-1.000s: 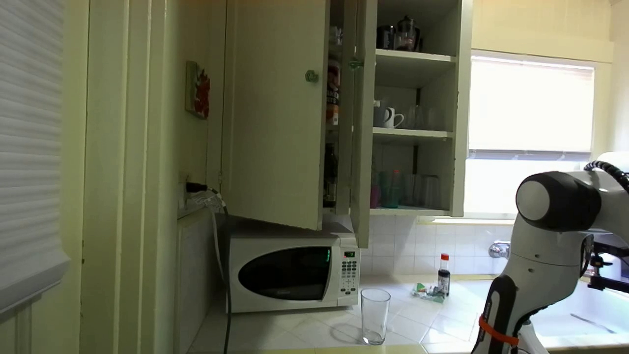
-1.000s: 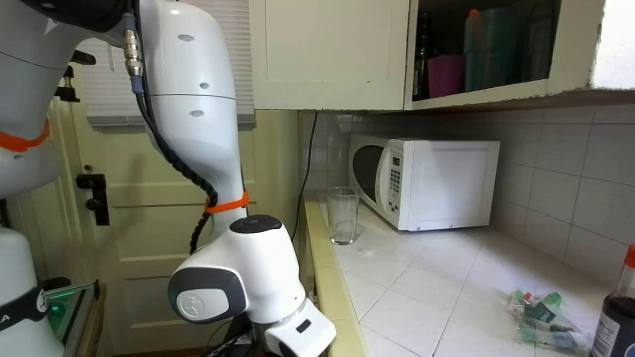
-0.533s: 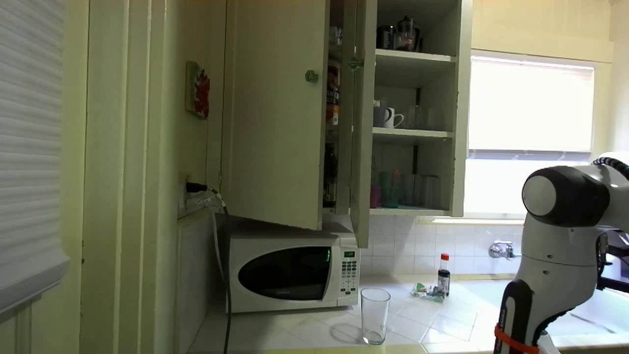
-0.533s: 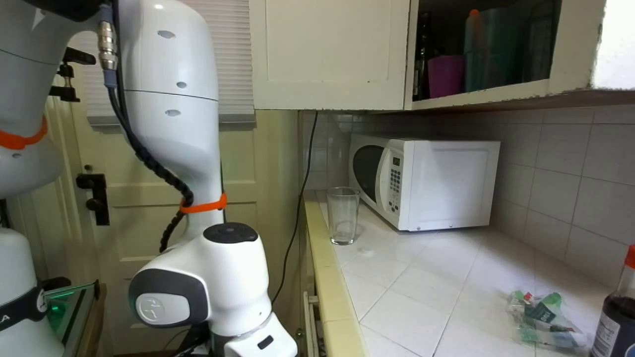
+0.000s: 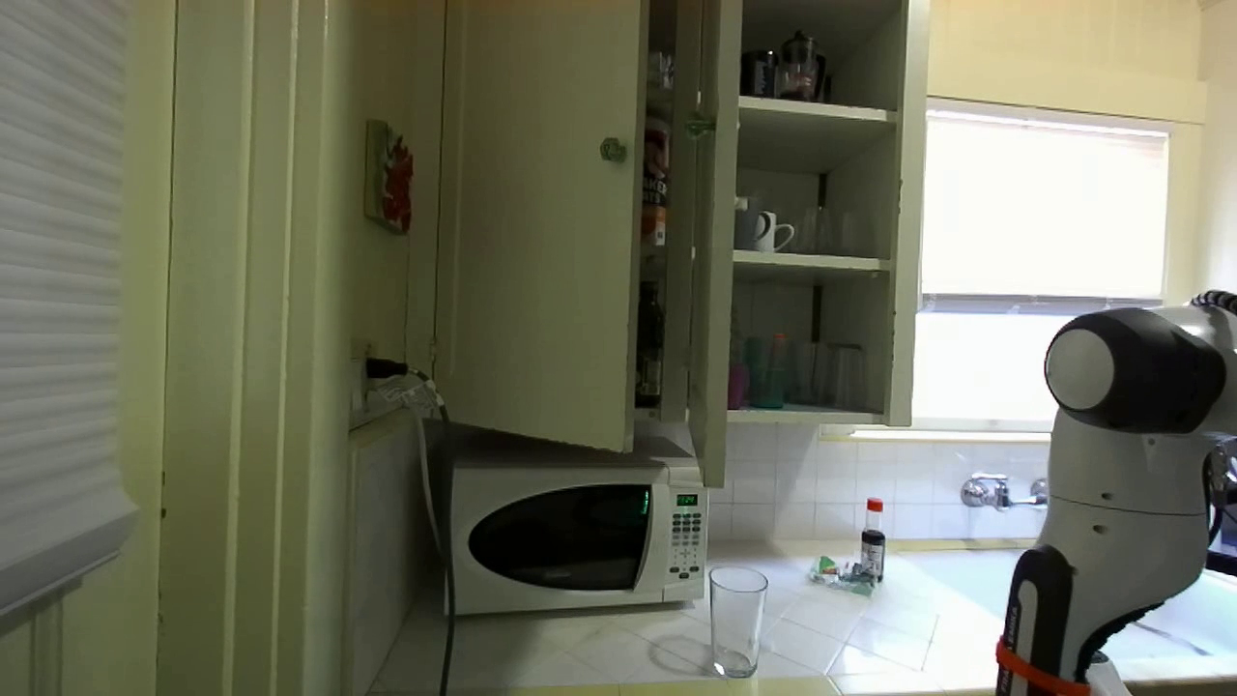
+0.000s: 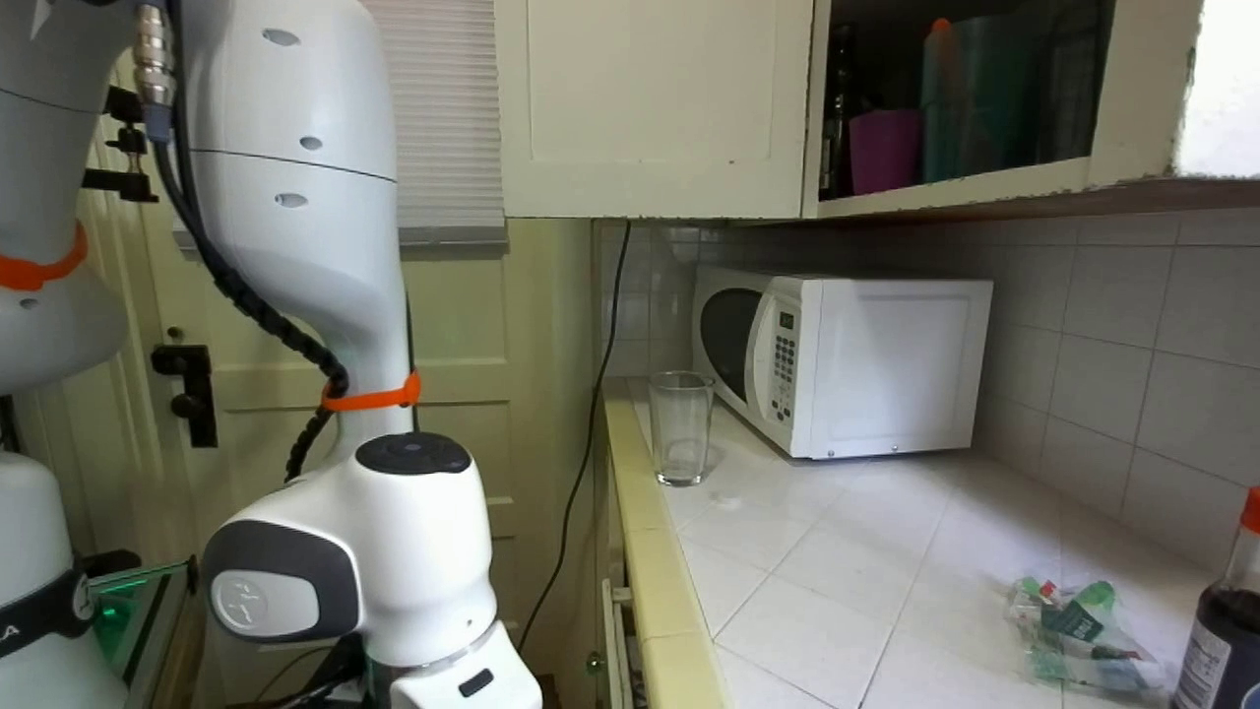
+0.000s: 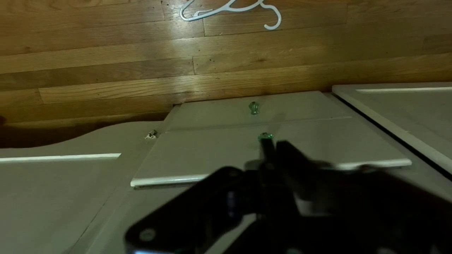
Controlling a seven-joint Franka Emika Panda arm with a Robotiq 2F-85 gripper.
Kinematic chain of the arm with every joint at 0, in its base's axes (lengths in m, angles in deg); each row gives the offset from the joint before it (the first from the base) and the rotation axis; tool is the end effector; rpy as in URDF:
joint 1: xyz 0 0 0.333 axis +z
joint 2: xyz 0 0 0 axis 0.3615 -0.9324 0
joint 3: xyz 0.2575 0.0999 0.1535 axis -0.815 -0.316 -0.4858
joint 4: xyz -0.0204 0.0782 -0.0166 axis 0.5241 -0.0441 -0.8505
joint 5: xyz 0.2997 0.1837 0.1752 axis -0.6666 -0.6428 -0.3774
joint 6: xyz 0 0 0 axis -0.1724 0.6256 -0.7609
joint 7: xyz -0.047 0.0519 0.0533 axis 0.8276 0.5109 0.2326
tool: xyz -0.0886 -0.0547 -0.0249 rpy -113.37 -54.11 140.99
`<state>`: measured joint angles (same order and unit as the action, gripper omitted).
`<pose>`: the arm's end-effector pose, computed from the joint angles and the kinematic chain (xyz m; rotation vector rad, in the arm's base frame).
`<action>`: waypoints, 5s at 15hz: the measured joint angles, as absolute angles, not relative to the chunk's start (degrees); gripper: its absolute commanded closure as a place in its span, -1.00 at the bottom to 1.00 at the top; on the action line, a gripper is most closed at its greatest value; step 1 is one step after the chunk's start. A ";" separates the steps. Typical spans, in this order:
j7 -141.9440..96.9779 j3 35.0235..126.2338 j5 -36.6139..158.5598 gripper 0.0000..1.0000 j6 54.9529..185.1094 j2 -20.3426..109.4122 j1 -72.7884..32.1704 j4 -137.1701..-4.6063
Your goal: Close the cabinet door on the left then open the topmost drawer.
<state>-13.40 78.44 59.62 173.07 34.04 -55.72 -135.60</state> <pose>0.2952 -0.2160 0.0872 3.0025 -0.8056 0.0838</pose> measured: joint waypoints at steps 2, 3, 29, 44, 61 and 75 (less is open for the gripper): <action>-13.40 78.58 59.62 -0.13 173.07 34.94 -56.04 -135.32; -13.40 78.56 59.62 -0.31 173.07 35.50 -56.19 -135.29; -14.73 74.01 56.77 -0.07 165.32 35.58 -56.58 -125.74; -14.73 75.73 54.05 0.81 165.46 33.92 -54.56 -123.61; -13.00 78.06 58.71 0.81 173.81 36.02 -53.16 -132.09; -12.76 84.66 61.43 -1.00 172.70 35.17 -46.91 -136.05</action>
